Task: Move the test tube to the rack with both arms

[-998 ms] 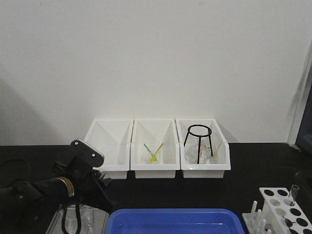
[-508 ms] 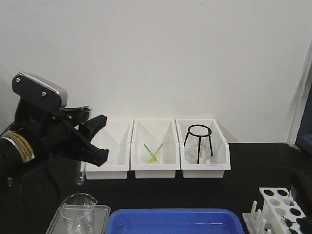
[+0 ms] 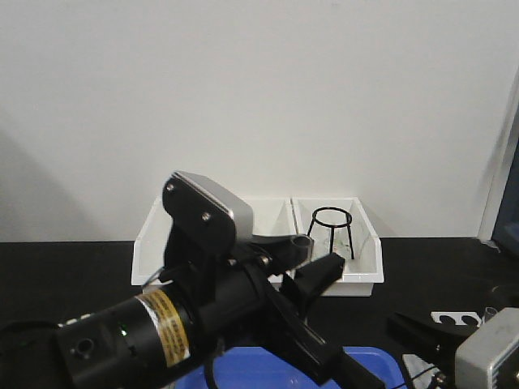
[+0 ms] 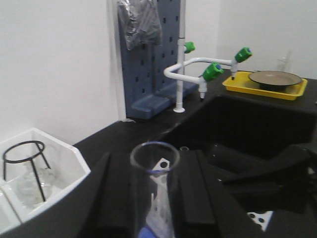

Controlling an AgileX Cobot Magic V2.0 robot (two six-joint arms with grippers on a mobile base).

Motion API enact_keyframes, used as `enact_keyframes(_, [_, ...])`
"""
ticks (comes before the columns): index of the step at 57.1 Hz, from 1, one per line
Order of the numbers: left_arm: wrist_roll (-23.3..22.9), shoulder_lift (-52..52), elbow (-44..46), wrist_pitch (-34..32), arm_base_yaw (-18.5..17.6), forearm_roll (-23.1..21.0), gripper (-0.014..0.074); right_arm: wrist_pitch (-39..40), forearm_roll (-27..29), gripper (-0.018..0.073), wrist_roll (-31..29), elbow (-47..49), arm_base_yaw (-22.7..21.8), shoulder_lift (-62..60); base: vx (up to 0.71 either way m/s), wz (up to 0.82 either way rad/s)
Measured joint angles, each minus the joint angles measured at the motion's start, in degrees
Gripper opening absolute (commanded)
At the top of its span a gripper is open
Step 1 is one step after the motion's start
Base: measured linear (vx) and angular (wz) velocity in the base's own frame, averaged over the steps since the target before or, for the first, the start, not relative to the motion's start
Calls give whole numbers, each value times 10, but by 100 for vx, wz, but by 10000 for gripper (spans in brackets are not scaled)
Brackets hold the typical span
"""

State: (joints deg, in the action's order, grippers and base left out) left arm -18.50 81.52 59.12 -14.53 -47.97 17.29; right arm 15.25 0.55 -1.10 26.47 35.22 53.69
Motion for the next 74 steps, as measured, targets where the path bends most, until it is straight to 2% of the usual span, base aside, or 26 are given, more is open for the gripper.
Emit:
enact_keyframes(14, [-3,25,0,-15,-53,0,-7,7,0,533,1,0,1,0,0,0])
enact_keyframes(33, [-3,38,0,-45,-60,1,-7,14,-1,505,2,0,1,0,0,0])
enact_keyframes(38, [-3,38,0,-47,-60,1,-7,14,-1,453,2,0,1,0,0,0])
enact_keyframes(44, [-12,39,0,-50,-60,1,-7,17,-1,345,2,0,1,0,0,0])
enact_keyframes(60, [-18,43,0,-57,-60,1,-7,14,-13,-9,1,0,3,0,0,0])
enact_keyframes(74, [-19,43,0,-59,-60,1,-4,15,-13,-12,1,0,3,0,0,0])
